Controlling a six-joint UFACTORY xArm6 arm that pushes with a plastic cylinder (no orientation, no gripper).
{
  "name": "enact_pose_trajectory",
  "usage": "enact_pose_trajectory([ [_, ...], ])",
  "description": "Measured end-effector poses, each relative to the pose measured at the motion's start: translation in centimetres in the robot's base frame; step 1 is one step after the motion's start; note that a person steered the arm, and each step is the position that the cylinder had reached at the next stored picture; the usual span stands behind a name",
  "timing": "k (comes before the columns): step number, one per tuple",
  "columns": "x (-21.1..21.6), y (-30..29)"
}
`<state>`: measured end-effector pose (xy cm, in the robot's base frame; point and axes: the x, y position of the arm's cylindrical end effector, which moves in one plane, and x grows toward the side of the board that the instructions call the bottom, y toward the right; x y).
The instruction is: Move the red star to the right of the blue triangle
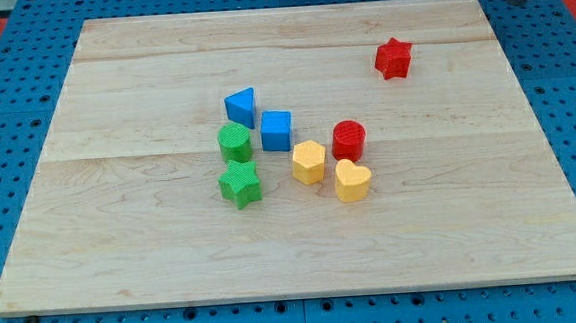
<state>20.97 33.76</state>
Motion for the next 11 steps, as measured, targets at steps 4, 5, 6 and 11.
enact_pose_trajectory([
  [4,1.6,0.0],
  [5,2.5,0.0],
  [6,2.8,0.0],
  [11,0.2,-5.0],
])
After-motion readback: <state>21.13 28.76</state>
